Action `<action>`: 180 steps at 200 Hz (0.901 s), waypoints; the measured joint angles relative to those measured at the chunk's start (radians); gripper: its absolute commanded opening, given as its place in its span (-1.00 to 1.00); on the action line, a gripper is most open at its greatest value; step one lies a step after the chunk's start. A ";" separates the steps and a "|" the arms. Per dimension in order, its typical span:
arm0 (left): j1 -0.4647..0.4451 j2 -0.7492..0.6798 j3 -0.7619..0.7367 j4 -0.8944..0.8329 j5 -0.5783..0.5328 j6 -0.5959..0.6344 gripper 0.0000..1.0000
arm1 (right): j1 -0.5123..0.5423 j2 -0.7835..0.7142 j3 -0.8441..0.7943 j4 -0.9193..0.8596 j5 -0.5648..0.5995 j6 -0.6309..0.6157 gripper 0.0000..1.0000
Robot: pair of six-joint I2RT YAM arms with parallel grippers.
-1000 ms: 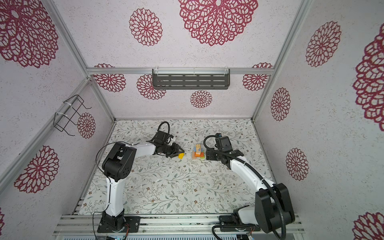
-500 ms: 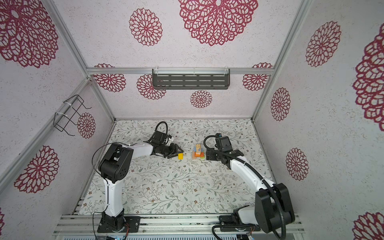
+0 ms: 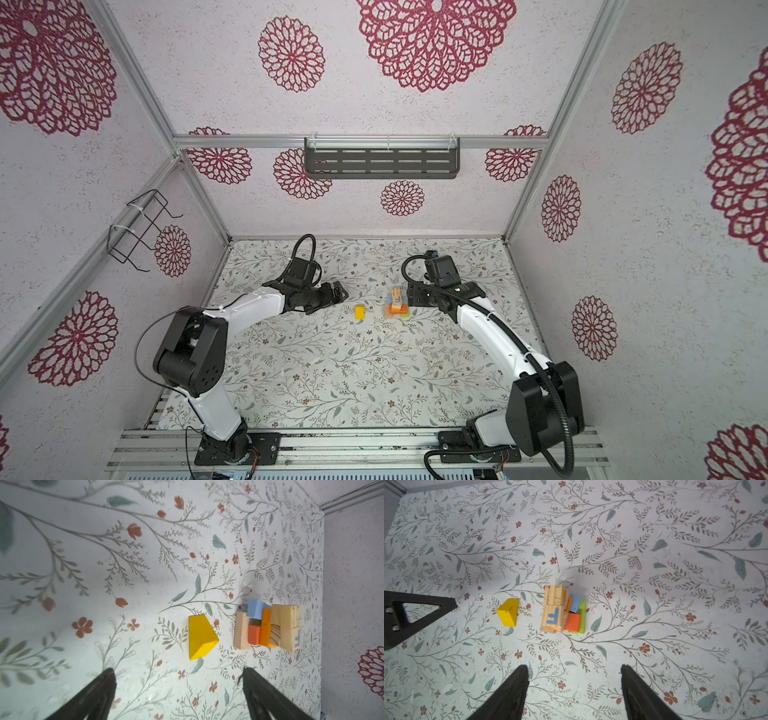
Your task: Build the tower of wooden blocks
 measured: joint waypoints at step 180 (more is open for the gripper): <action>0.014 -0.417 -0.485 0.130 -0.349 -0.023 0.95 | 0.320 0.606 0.605 -0.238 0.163 0.091 0.31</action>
